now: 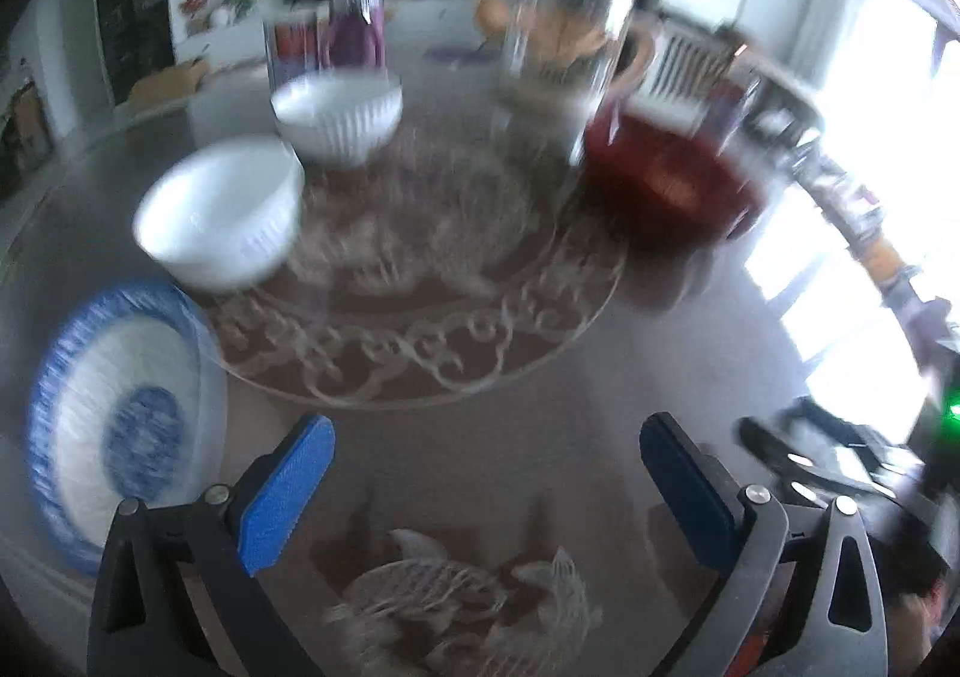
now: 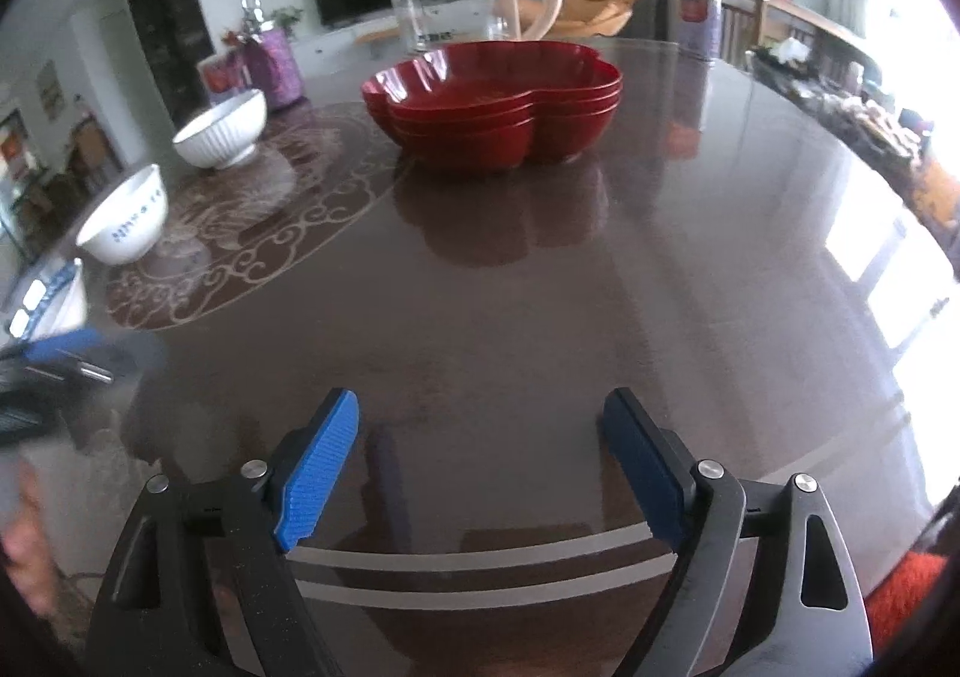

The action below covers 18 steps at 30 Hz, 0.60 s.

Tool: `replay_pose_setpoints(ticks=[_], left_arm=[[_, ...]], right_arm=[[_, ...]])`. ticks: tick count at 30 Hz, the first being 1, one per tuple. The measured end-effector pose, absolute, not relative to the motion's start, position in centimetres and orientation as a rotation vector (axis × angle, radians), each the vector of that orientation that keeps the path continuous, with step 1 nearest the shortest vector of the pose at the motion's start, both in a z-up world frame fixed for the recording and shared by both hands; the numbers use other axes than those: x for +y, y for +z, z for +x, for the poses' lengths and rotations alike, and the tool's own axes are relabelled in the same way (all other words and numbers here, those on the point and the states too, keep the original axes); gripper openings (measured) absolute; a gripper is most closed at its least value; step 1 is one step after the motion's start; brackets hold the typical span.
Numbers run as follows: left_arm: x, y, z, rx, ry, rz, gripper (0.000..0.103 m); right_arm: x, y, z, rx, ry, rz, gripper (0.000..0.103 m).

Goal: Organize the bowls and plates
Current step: 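Withdraw the open right gripper from the plate stack, then reach the right gripper to the blue-and-white bowl and grasp its rim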

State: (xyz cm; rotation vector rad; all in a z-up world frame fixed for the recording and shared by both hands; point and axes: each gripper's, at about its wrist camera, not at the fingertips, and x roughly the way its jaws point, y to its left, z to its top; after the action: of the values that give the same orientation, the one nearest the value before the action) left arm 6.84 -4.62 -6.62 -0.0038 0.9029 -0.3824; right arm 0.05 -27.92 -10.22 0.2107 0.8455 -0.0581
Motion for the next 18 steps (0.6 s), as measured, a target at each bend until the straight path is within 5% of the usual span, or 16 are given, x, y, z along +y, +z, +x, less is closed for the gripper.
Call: replay_pose_setpoints(ticks=[5, 10, 18], left_arm=[[6.9, -1.0, 5.5, 0.752, -0.265, -0.096, 0.102], [18.8, -3.2, 6.3, 0.829, -0.022, -0.241, 0.102], [19.9, -7.8, 7.9, 0.913, -0.040, -0.259, 0.099]], right_arm=[[-27.6, -6.8, -0.1, 0.815, -0.063, 0.294, 0.085], [-18.2, -1.8, 1.1, 0.765, 0.179, 0.117, 0.086], [-6.4, -3.7, 7.0, 0.882, 0.430, 0.092, 0.085]])
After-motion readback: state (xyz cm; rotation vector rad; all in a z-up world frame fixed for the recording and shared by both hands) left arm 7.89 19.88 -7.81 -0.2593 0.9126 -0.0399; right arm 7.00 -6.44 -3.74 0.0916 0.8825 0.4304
